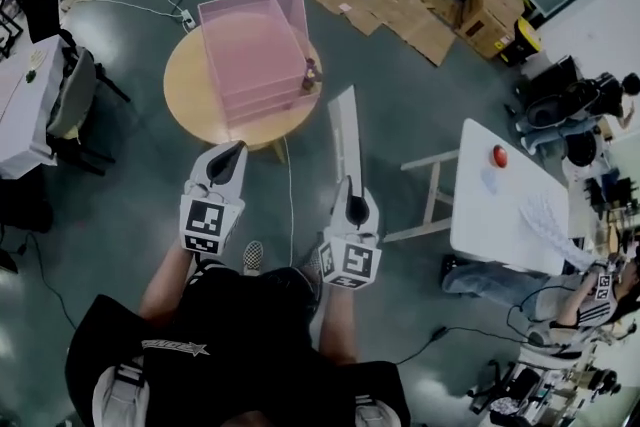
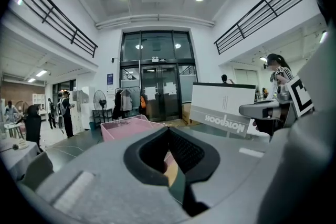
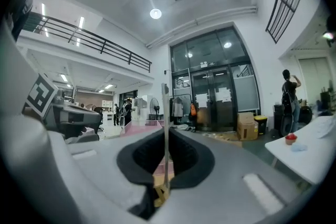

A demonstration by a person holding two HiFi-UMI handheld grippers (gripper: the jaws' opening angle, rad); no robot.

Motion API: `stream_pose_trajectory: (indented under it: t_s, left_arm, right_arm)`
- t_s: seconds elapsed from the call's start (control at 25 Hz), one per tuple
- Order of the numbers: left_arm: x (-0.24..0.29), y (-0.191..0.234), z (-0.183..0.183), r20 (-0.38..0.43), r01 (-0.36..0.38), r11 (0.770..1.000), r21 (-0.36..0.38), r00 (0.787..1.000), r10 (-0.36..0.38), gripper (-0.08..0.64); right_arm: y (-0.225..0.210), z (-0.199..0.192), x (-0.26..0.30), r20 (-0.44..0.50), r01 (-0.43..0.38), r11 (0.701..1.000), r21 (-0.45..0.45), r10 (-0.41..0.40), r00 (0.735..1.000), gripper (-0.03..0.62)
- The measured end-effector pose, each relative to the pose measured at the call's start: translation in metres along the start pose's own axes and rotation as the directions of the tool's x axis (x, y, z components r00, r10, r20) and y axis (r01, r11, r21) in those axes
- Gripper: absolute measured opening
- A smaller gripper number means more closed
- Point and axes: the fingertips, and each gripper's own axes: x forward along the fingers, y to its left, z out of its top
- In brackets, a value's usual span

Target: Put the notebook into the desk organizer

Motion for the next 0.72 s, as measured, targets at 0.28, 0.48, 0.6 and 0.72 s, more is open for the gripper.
stream_pose_trajectory:
  t_s: [0.28,0.48,0.6,0.72]
  left_arm:
    - [-0.003,0.02,-0.008,-0.024,-0.143,0.989,-0.031,0.99,0.142,0.011]
    - [-0.004,0.027,-0.019,-0.06,-0.261,0.963,-0.068,0.965,0.257,0.01]
    - [-0.007,0.029,-0.029,-0.089,-0.323,0.942,-0.086,0.945,0.316,0.011]
    - [-0.011,0.029,-0.043,-0.127,-0.378,0.919,-0.109,0.922,0.365,0.011]
  right_arm:
    - [0.006,-0.001,0.041,-0.003,-0.136,0.991,-0.002,0.136,0.991,0.012]
    - [0.009,-0.012,0.071,-0.036,-0.258,0.966,0.022,0.258,0.965,0.012]
    - [0.013,-0.023,0.085,-0.067,-0.321,0.946,0.043,0.324,0.944,0.012]
    - [0.015,-0.037,0.095,-0.107,-0.371,0.927,0.057,0.375,0.921,0.012]
